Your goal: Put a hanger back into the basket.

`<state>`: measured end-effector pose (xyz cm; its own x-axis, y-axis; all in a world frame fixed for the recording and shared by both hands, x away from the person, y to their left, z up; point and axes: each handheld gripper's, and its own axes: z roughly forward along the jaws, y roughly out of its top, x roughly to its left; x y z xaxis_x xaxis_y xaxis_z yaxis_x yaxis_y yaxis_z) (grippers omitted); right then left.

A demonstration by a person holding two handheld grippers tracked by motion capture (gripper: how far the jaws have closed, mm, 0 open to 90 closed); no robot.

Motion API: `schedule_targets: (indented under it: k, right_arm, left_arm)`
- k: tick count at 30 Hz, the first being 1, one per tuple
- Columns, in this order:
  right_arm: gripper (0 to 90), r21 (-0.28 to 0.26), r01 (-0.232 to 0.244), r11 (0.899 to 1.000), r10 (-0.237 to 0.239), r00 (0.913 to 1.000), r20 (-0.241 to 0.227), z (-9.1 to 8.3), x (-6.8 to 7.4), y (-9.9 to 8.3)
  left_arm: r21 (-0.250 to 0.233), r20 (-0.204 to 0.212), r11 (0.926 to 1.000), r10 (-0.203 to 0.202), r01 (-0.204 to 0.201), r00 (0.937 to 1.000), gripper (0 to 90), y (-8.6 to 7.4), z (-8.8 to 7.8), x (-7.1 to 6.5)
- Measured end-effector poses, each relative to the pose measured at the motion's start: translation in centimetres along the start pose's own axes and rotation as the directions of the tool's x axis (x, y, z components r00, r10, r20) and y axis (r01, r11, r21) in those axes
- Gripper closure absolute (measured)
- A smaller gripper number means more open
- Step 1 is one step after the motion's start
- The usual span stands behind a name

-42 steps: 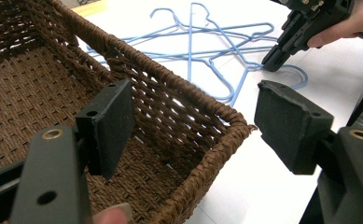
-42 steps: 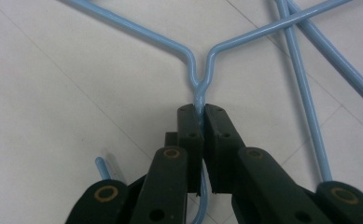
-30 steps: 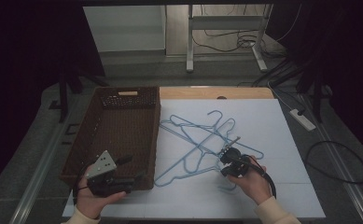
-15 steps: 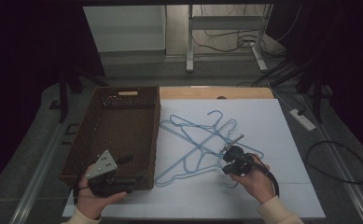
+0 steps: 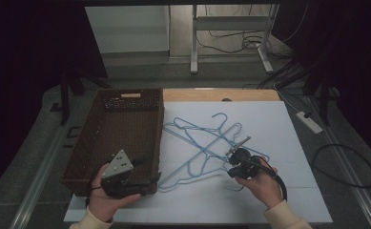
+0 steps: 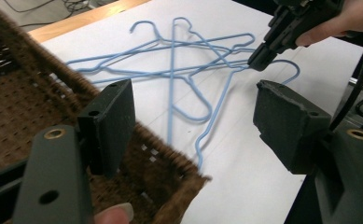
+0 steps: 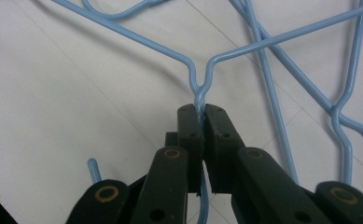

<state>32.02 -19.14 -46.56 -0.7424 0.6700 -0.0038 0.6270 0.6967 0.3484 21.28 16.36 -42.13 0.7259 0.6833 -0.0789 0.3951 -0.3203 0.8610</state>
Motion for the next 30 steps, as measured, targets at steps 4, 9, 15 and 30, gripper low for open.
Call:
schedule_targets:
  k: [4, 9, 15, 30]
  right_arm:
    - [85.9, -0.003, 0.003, 1.000, -0.003, 1.0000, 0.000, -0.1, 0.1, 0.0]
    - [85.9, -0.004, 0.007, 1.000, -0.007, 1.0000, -0.003, -0.3, 0.1, 0.1]
    - [85.8, -0.005, 0.007, 1.000, -0.007, 1.0000, -0.005, -0.3, 0.1, 0.0]
    - [85.8, -0.005, 0.008, 1.000, -0.008, 0.9999, -0.012, -0.3, 0.1, 0.0]
  left_arm:
    - [0.010, 0.009, 0.9999, 0.013, -0.013, 0.9999, 29.4, 0.5, 0.6, -0.4]
    - [0.039, 0.025, 0.9982, 0.045, -0.046, 0.9987, 29.4, 1.2, 1.9, -1.1]
    - [0.058, 0.057, 0.9963, 0.061, -0.064, 0.9965, 29.5, 1.9, 3.6, -1.8]
    - [0.109, 0.131, 0.9882, 0.093, -0.108, 0.9870, 29.6, 2.3, 7.7, -4.1]
